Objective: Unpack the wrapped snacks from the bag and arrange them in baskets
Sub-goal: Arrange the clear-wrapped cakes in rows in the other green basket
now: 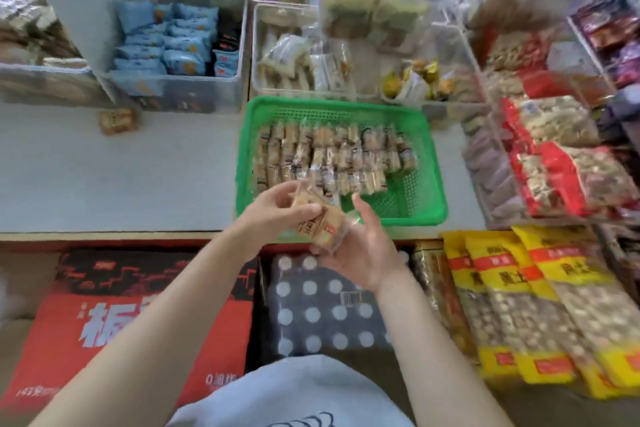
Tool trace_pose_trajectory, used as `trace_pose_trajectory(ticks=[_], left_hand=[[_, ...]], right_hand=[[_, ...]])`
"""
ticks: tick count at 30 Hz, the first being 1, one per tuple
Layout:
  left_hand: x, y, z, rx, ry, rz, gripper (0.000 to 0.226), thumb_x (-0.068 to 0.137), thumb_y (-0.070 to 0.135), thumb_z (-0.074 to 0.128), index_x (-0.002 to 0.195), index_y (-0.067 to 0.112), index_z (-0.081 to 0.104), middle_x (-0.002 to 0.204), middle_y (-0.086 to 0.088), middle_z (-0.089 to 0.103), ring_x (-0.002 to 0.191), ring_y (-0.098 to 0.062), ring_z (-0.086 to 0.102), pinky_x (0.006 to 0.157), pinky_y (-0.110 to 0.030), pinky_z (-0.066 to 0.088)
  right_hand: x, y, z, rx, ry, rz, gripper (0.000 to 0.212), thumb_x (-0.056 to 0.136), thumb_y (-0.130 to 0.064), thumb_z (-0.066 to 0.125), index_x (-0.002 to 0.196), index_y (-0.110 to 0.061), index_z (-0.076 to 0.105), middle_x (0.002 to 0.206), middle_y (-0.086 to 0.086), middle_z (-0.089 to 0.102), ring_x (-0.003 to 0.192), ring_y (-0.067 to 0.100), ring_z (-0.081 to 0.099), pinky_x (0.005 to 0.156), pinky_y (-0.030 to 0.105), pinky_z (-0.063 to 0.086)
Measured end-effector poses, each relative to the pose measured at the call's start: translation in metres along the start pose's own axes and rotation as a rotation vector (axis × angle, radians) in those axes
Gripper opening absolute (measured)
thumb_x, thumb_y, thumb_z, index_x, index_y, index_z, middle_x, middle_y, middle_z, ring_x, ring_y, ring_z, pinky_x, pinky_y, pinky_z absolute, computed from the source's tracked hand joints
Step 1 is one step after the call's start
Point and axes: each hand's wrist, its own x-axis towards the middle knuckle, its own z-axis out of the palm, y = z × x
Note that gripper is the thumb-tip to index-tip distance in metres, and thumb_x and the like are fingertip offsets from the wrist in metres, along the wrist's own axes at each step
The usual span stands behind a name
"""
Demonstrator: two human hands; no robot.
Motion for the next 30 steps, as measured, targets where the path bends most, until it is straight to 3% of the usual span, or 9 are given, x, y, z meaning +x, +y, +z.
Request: trace_pose_trajectory(ticks=[2,6,9,11,14,18,22,27,30], left_hand=[[0.01,0.0,0.03,0.058,0.1,-0.016,0.057,0.073,0.042,0.083,0.124,0.026,0.064,0.106,0.0,0.074,0.096,-0.014,0.071,0.08,-0.023,0.056],[0.031,-0.003,0.081,0.19,0.162,-0.007,0.034,0.089,0.041,0.072,0.116,0.023,0.063,0.099,0.005,0.07,0.083,-0.008,0.065,0.065,-0.013,0.05],[0.053,-0.02,0.095,0.518,0.187,0.022,0.05,0.091,0.057,0.062,0.129,0.026,0.058,0.12,0.004,0.066,0.109,-0.014,0.063,0.091,-0.029,0.052],[0.065,-0.042,0.088,0.897,0.229,-0.009,0.068,0.09,0.067,0.054,0.144,0.026,0.048,0.147,-0.001,0.05,0.137,-0.021,0.044,0.118,-0.046,0.03],[0.067,-0.074,0.074,1.21,0.239,-0.089,0.083,0.091,0.073,0.043,0.157,0.028,0.024,0.165,0.001,0.02,0.153,-0.02,0.012,0.125,-0.045,0.001],[0.069,-0.086,0.067,1.265,0.202,-0.109,0.085,0.09,0.076,0.039,0.159,0.038,0.009,0.168,0.006,0.0,0.154,-0.018,-0.002,0.124,-0.042,-0.003],[0.076,-0.078,0.068,1.14,0.229,-0.203,0.09,0.088,0.08,0.037,0.159,0.038,0.0,0.167,0.008,-0.012,0.154,-0.016,-0.008,0.124,-0.042,-0.003],[0.083,-0.074,0.067,1.118,0.279,-0.263,0.098,0.085,0.081,0.041,0.159,0.036,-0.005,0.167,0.004,-0.018,0.154,-0.018,-0.014,0.123,-0.044,-0.004],[0.085,-0.071,0.068,1.115,0.269,-0.309,0.1,0.084,0.082,0.041,0.16,0.034,-0.003,0.167,0.002,-0.016,0.154,-0.02,-0.011,0.123,-0.045,-0.003]], right_hand=[[-0.014,-0.005,-0.016,-0.067,0.06,-0.104,0.061,0.091,-0.053,0.061,0.139,-0.015,0.057,0.104,0.009,0.068,0.076,0.02,0.062,0.062,0.028,0.05],[-0.034,-0.019,-0.04,-0.273,0.396,-0.22,0.022,0.095,-0.012,0.065,0.117,-0.014,0.064,0.103,0.013,0.067,0.068,0.019,0.064,0.059,0.026,0.05],[-0.042,-0.041,-0.062,-0.483,0.743,-0.303,0.032,0.087,-0.02,0.075,0.115,-0.015,0.06,0.107,0.005,0.07,0.08,0.014,0.068,0.071,0.03,0.059],[-0.041,-0.058,-0.08,-0.701,1.001,-0.379,0.039,0.082,-0.029,0.079,0.113,-0.02,0.056,0.107,-0.002,0.064,0.087,0.012,0.064,0.075,0.028,0.057],[-0.024,-0.086,-0.108,-1.047,1.23,-0.363,0.048,0.082,-0.037,0.077,0.117,-0.012,0.054,0.113,0.005,0.055,0.094,0.02,0.058,0.075,0.027,0.043],[0.018,-0.108,-0.13,-1.397,1.239,-0.149,0.063,0.088,-0.044,0.071,0.127,-0.001,0.049,0.126,0.016,0.054,0.107,0.034,0.061,0.074,0.033,0.043],[0.052,-0.108,-0.149,-1.311,1.047,0.09,0.092,0.089,-0.06,0.065,0.148,0.003,0.033,0.153,0.024,0.032,0.121,0.035,0.057,0.08,0.035,0.048],[0.055,-0.108,-0.169,-1.091,1.015,0.127,0.077,0.098,-0.05,0.056,0.155,-0.005,0.03,0.159,0.02,0.027,0.138,0.036,0.043,0.108,0.04,0.04],[0.062,-0.111,-0.165,-1.11,1.039,0.166,0.071,0.1,-0.043,0.057,0.153,-0.006,0.03,0.154,0.02,0.032,0.13,0.037,0.051,0.096,0.037,0.046]])
